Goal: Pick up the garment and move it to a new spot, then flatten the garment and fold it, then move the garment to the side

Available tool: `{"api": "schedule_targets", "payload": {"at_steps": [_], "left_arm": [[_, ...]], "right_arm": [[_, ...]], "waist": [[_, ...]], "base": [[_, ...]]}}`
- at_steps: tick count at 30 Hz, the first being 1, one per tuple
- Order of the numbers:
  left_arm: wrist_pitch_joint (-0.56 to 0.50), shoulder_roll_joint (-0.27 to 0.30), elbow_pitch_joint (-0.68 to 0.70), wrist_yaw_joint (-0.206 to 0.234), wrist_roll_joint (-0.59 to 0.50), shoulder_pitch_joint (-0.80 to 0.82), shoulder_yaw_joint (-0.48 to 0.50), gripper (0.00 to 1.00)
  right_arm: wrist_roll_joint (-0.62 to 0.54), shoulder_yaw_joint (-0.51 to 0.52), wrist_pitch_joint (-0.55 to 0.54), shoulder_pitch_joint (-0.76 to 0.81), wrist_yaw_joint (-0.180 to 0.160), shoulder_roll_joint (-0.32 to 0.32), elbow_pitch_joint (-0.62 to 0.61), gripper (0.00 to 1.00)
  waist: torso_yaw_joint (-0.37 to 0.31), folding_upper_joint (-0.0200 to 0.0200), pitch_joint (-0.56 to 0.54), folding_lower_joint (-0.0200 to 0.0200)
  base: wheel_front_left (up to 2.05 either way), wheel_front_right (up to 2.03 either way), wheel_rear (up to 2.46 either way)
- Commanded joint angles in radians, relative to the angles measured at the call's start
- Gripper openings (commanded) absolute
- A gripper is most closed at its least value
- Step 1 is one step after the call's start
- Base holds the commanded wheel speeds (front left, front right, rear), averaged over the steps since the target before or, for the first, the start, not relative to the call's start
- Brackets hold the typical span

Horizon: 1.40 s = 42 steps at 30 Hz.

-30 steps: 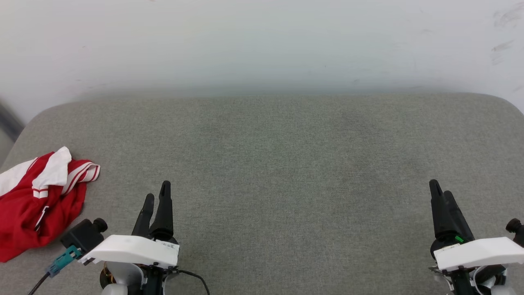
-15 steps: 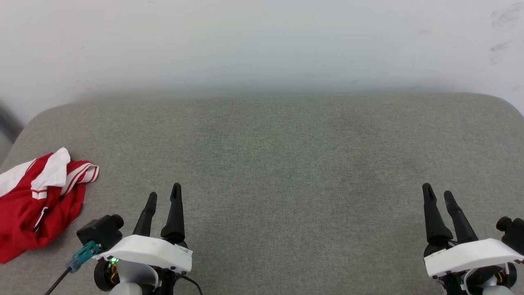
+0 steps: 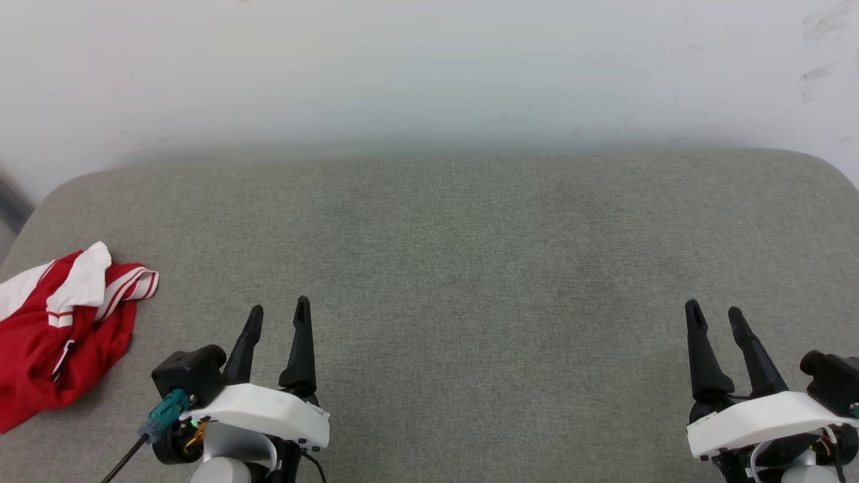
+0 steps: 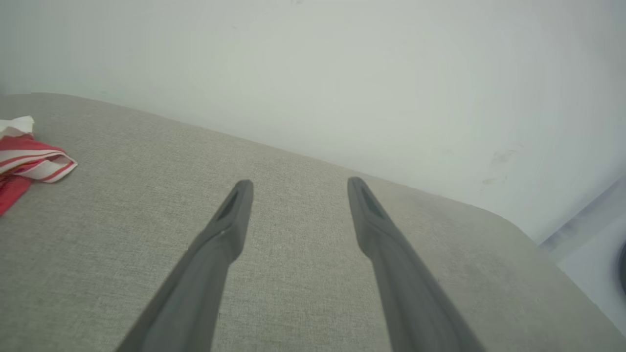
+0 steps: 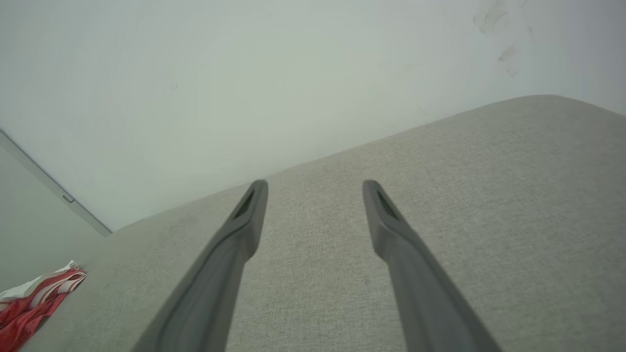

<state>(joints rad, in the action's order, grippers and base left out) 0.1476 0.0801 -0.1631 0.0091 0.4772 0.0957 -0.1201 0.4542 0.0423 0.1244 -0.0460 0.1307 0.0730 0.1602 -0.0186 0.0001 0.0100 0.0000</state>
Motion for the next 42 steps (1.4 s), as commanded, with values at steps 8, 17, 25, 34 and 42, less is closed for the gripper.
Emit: {"api": "schedule_targets", "payload": {"at_steps": [8, 17, 25, 34, 42], "left_arm": [[0.027, 0.006, 0.006, 0.016, -0.083, 0.024, -0.017, 1.00], [0.048, 0.003, 0.000, 0.026, -0.159, 0.024, -0.031, 1.00], [0.065, 0.004, -0.007, 0.042, -0.226, 0.022, -0.028, 1.00], [0.083, 0.004, -0.007, 0.052, -0.285, 0.016, -0.014, 1.00], [0.099, -0.003, -0.007, 0.050, -0.328, 0.008, -0.001, 1.00]], "right_arm": [[-0.089, -0.003, 0.021, -0.001, 0.000, 0.001, -0.015, 1.00], [-0.168, -0.005, 0.035, 0.002, 0.000, -0.004, -0.020, 1.00], [-0.239, -0.005, 0.048, 0.002, 0.000, -0.008, -0.022, 1.00], [-0.310, -0.001, 0.061, 0.008, 0.000, -0.013, -0.019, 1.00], [-0.369, 0.002, 0.071, 0.008, 0.000, -0.017, -0.015, 1.00]], "waist": [[-0.002, -0.0001, 0.002, 0.0000], [-0.003, -0.0001, 0.004, 0.0000], [-0.004, -0.0001, 0.004, 0.0000], [-0.006, -0.0001, 0.006, 0.0000], [-0.008, -0.0001, 0.009, 0.0000]], "base": [[0.00, 0.00, 0.00], [0.00, 0.00, 0.00], [0.00, 0.00, 0.00], [0.00, 0.00, 0.00], [0.00, 0.00, 0.00]]}}
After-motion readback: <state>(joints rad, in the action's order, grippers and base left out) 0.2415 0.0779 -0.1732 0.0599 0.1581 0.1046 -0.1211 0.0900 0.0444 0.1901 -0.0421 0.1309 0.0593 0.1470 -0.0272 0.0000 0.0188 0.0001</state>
